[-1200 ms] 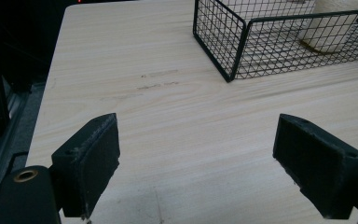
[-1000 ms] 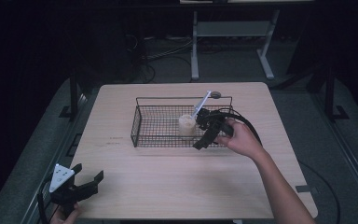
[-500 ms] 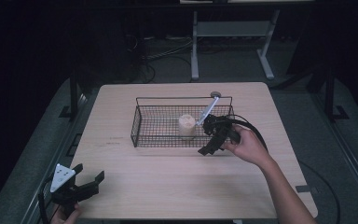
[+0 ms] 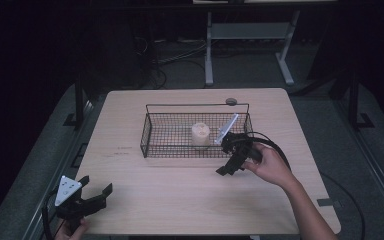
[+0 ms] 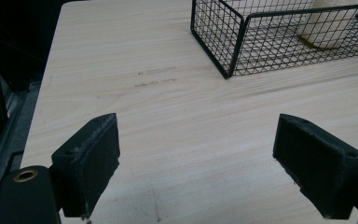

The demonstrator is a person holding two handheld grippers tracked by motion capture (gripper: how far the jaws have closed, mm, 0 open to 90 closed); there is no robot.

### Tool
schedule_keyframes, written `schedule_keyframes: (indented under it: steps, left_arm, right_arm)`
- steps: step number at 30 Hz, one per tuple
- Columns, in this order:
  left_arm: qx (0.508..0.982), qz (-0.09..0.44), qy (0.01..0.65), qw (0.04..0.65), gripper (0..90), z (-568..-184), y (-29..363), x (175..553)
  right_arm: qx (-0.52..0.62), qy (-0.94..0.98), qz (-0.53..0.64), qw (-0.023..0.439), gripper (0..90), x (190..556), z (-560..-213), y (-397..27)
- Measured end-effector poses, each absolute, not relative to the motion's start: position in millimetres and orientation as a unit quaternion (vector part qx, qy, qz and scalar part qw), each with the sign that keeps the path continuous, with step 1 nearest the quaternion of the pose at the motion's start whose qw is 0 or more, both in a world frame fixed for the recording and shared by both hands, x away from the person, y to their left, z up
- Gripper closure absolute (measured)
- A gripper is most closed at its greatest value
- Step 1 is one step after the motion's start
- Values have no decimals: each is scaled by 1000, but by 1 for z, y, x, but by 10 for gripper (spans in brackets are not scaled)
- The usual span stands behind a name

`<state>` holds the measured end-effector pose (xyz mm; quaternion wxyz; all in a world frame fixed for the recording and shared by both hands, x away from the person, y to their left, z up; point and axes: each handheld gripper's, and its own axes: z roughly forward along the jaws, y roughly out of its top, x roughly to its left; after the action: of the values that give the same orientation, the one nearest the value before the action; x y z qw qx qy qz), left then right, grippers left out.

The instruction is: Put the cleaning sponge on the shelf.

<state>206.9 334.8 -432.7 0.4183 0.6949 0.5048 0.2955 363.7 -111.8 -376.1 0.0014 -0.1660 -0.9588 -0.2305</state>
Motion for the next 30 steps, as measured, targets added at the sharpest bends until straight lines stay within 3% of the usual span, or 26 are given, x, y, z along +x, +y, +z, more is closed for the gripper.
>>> schedule_keyframes:
  steps: [30]
  left_arm:
    - [703, 293, 500, 412, 138, -434, 331, 207]
  right_arm:
    - [-186, -951, -247, -3, 152, 322, -410, -154]
